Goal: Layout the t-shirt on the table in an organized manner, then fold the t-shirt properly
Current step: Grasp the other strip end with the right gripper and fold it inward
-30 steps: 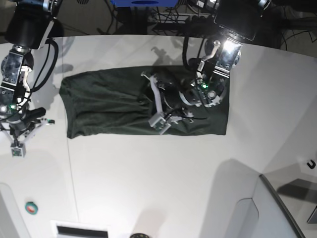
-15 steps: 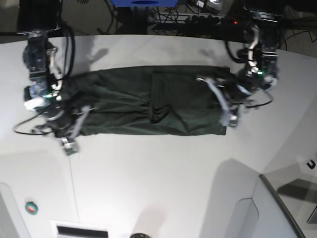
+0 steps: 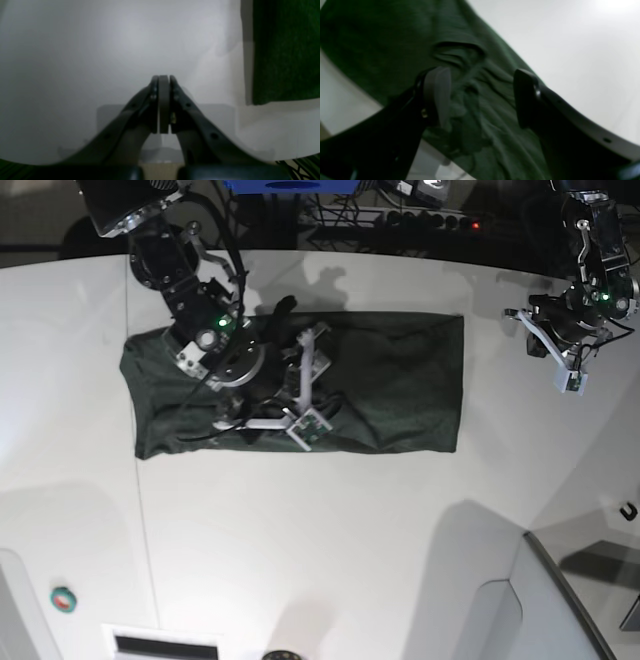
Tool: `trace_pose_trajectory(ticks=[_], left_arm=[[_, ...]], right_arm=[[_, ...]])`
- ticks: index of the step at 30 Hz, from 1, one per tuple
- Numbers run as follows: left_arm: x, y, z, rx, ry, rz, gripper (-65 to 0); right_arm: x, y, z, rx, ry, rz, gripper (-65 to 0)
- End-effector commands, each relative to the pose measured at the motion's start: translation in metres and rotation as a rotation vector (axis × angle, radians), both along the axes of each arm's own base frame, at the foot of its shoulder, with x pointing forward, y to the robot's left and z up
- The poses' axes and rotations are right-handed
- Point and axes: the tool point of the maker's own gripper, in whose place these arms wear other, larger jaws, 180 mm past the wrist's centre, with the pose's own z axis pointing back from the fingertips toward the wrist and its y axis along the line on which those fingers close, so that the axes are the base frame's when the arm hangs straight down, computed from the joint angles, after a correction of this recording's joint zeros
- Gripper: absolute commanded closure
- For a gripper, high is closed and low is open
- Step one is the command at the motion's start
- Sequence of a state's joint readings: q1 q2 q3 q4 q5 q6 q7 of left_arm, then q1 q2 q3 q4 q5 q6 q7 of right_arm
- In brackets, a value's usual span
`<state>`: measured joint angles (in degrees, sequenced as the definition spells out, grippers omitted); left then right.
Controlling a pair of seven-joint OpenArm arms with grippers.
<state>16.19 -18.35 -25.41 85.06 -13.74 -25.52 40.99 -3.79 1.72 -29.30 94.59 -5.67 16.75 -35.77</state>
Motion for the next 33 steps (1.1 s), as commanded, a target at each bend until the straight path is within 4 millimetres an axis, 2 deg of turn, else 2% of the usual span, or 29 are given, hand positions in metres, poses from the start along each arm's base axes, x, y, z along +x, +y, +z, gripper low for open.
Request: trace_pose_trajectory(ticks=[1,3,7,11,21,23,27,29,33], left_arm=[[0.011,0.004,0.013,0.012,-0.047,-0.010,0.0],[0.010,0.003,0.012,0.005,-0.045,-0.007,0.0],[0.009,-0.002,0.008,-0.008,-0.043,-0.001,0.0],[0.007,-0.002,0.006,-0.010,-0.037,0.000,0.0],[0.004,-0.002,0.003,-0.012,-0.026,0.004,0.0],[0.003,-0.001,-0.001,-0.018,-0.016,0.012,0.0],[-0.001,0.000,-0.006,-0.025,-0.001,0.021,0.0],[-0.001,0.001,-0.007,-0.025,0.000,0.021,0.0],[-0.002,0.001,-0.007,-0.025,0.002,0.021,0.0]], right_arm=[[0.007,0.011,0.014,0.034,-0.045,0.016,-37.5],[0.007,0.022,0.010,0.028,-0.035,0.046,-37.5],[0.013,0.038,-0.010,0.019,0.030,0.048,-37.1],[0.019,0.051,-0.009,0.033,0.037,0.054,-37.1],[0.027,0.050,-0.026,-0.002,0.073,0.055,-36.3],[0.030,0.049,-0.027,-0.011,0.075,0.055,-29.0],[0.033,0.045,-0.035,-0.033,0.092,0.052,-7.2],[0.034,0.043,-0.037,-0.035,0.097,0.046,-5.4],[0.050,0.024,-0.034,-0.019,0.095,-0.029,-5.6]])
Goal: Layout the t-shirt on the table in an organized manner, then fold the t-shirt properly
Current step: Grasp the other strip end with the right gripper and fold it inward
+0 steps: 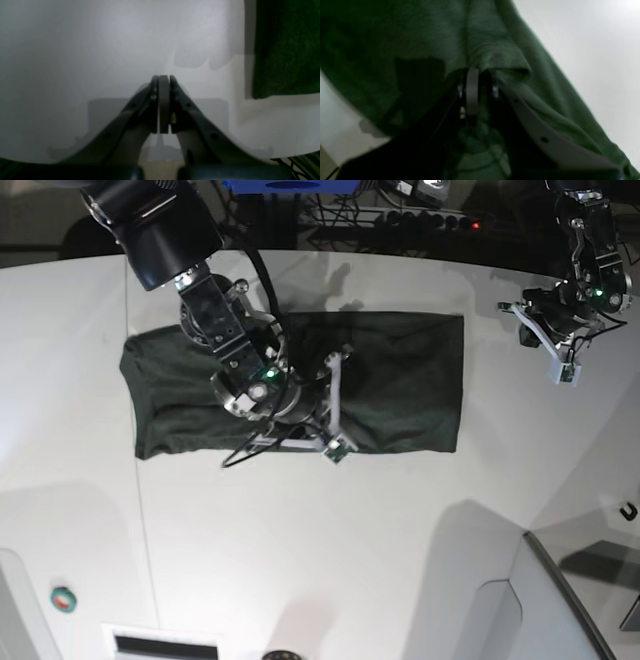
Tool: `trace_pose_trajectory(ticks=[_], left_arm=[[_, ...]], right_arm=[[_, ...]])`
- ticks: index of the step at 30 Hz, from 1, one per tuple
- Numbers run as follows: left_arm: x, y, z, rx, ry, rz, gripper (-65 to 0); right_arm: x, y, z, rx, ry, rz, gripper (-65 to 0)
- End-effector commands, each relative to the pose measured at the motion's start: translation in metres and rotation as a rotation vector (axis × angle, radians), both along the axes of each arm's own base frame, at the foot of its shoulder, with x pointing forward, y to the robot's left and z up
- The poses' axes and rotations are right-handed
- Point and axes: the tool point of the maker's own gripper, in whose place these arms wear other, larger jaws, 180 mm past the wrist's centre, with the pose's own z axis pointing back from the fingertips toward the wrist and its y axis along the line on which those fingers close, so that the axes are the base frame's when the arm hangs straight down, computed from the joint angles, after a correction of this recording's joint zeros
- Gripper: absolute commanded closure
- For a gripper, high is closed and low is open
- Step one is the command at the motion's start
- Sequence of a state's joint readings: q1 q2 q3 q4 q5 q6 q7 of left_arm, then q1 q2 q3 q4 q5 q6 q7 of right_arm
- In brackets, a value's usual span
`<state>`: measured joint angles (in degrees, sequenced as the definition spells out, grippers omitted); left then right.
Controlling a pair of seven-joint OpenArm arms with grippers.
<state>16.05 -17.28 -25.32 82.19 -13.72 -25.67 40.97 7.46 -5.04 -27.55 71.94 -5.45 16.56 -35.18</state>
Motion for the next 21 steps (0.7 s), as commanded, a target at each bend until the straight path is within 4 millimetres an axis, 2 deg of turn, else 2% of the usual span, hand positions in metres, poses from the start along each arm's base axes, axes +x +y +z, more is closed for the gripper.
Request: trace_pose_trajectory(ticks=[1,7,12,15,18,19,21], left_arm=[[0.009,0.006,0.010,0.011,-0.039,-0.001,0.0],[0.009,0.006,0.010,0.011,-0.041,-0.001,0.0],[0.010,0.008,0.012,0.016,-0.044,0.000,0.0],[0.009,0.019,0.016,0.040,-0.042,0.002,0.0],[0.002,0.040,0.018,0.080,-0.015,0.003,0.0],[-0.002,0.054,0.021,0.101,-0.009,0.018,0.0],[-0.002,0.070,0.026,0.116,-0.037,0.043,0.0]], right_arm=[[0.021,0.005,0.021,0.033,-0.065,-0.012,-5.6],[0.043,-0.019,0.028,0.038,-0.077,-0.094,-5.6],[0.046,-0.029,0.033,0.054,-0.084,-0.136,-5.6],[0.029,-0.028,0.046,0.062,-0.096,-0.137,-5.7],[0.000,-0.026,0.056,0.087,-0.089,-0.149,-6.3],[-0.011,-0.024,0.054,0.099,-0.076,-0.151,-8.7],[-0.037,-0.010,0.051,0.132,-0.045,-0.135,-17.1]])
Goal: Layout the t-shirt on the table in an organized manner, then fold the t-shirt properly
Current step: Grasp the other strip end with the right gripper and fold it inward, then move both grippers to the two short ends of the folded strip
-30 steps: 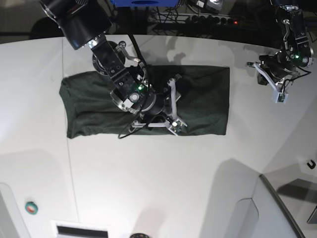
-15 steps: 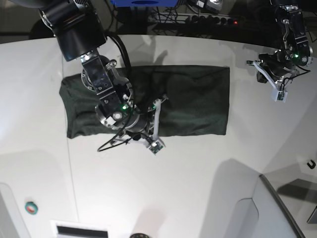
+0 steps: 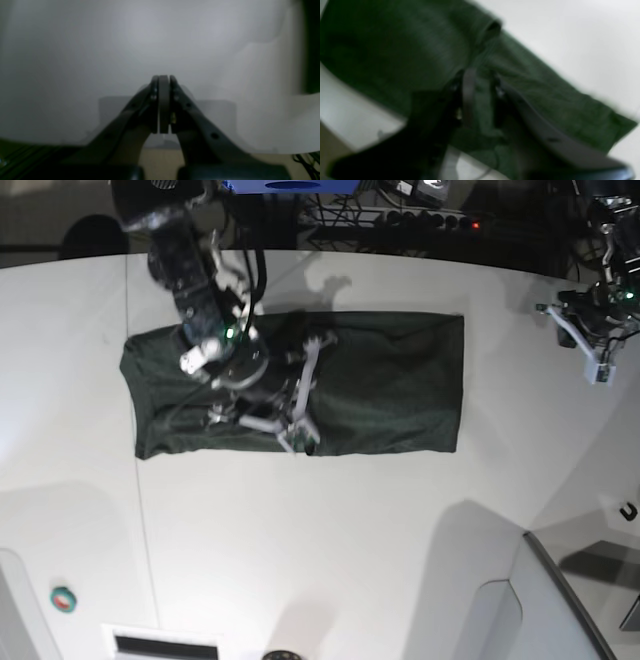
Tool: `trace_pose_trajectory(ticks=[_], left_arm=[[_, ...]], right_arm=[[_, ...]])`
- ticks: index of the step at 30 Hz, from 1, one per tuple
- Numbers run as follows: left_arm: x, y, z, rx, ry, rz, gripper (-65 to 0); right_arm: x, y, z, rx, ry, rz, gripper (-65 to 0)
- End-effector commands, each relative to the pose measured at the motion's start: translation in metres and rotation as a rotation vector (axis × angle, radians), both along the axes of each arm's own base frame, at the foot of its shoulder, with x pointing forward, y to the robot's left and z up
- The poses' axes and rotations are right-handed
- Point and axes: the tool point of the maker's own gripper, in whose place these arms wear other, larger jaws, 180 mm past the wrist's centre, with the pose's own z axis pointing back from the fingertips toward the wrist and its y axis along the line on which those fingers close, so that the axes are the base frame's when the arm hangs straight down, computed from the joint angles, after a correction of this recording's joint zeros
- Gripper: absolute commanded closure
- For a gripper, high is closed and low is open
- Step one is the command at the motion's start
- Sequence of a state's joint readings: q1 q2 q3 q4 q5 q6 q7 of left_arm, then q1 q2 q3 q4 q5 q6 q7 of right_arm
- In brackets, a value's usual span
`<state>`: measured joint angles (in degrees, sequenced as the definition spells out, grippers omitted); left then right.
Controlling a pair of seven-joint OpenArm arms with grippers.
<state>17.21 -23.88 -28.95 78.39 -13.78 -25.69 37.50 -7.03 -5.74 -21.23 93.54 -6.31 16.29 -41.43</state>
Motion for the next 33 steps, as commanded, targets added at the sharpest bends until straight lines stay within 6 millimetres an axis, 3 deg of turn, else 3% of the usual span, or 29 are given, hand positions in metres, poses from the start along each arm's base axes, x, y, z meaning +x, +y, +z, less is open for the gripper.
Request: trace_pose_trajectory(ticks=[1,3,6,12,21,24,25,27,29,31,33], left_arm=[[0.005,0.014,0.011,0.022,-0.038,0.007,0.0],[0.001,0.031,0.016,0.045,-0.058,0.026,0.0],[-0.003,0.043,0.016,0.052,-0.066,0.046,0.0],[-0.009,0.043,0.008,0.040,-0.051,0.053,0.0],[-0.007,0.042,0.009,0.041,-0.056,0.051,0.0],[-0.004,0.042,0.010,0.041,-0.063,0.050,0.0],[-0.004,0.042,0.011,0.041,-0.065,0.050,0.0],[-0.002,0.040,0.010,0.038,-0.065,0.047,0.0],[-0.001,0.030,0.004,0.030,-0.048,0.014,0.0],[0.006,0.019,0.001,0.019,-0.045,-0.018,0.0],[0.014,0.012,0.000,0.010,-0.051,-0.038,0.0]], right_arm=[[-0.003,0.018,0.015,0.064,-0.033,0.017,-20.6],[-0.022,0.033,0.013,0.080,-0.013,0.057,-25.5],[-0.035,0.044,0.000,0.069,0.028,0.100,-25.7],[-0.033,0.056,-0.013,0.163,0.049,0.097,-25.5],[-0.023,0.021,-0.062,0.184,0.216,-0.052,-25.5],[-0.015,0.015,-0.046,0.222,0.181,-0.083,-25.5],[-0.014,0.005,-0.036,0.213,0.155,-0.091,-25.5],[0.001,-0.013,0.005,0.217,0.059,-0.124,-26.4],[0.017,-0.047,0.040,0.194,-0.016,-0.201,-27.5],[0.037,-0.099,0.059,0.149,-0.041,-0.333,-35.6],[0.049,-0.138,0.058,0.150,0.005,-0.447,-43.4]])
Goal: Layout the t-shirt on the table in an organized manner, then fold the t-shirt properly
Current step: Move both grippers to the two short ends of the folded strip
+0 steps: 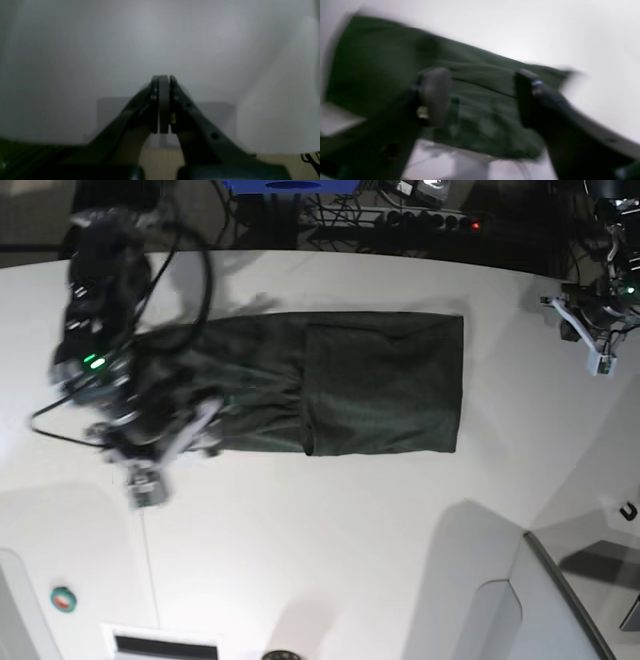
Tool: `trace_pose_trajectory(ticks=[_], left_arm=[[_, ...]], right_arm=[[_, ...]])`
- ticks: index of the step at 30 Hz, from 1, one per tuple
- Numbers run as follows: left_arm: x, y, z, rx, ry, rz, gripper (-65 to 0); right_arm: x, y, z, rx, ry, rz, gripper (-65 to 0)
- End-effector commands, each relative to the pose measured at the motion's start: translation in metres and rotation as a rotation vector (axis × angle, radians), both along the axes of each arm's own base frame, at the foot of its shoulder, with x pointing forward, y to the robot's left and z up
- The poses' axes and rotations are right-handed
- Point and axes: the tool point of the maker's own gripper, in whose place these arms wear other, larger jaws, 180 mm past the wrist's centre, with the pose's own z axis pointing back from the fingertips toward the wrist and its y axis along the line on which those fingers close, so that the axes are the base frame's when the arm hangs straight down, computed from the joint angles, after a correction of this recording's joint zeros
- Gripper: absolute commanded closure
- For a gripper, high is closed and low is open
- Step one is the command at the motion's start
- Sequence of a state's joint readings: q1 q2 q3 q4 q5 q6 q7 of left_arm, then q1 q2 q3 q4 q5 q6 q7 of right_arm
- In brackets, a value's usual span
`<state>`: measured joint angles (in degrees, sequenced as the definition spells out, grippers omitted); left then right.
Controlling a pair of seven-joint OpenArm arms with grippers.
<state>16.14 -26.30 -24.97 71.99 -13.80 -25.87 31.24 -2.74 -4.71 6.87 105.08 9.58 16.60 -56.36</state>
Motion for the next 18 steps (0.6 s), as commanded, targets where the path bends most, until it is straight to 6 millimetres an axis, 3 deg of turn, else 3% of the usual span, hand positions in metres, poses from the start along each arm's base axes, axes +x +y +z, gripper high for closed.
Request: trace_pose_trajectory(ticks=[1,8,11,15,18], left_arm=[[0.016,0.007,0.015,0.020,-0.050,-0.012,0.0],[0.043,-0.023,0.012,-0.028,-0.089,-0.047,0.0],[0.053,-0.029,0.015,-0.042,-0.115,-0.044,0.0],[0.063,-0.030,0.018,-0.048,-0.134,-0.042,0.0],[0.071,-0.037,0.019,-0.064,-0.151,-0.037,0.0]], right_arm=[[0.008,-0.011,0.003,0.035,0.004,-0.019,-45.8],[0.009,-0.091,-0.027,0.300,0.130,0.007,-47.4],[0.007,-0.110,-0.048,0.405,0.168,-0.029,-47.4],[-0.004,-0.116,-0.078,0.537,0.251,-0.062,-47.4],[-0.008,-0.105,-0.091,0.557,0.296,-0.038,-47.4]])
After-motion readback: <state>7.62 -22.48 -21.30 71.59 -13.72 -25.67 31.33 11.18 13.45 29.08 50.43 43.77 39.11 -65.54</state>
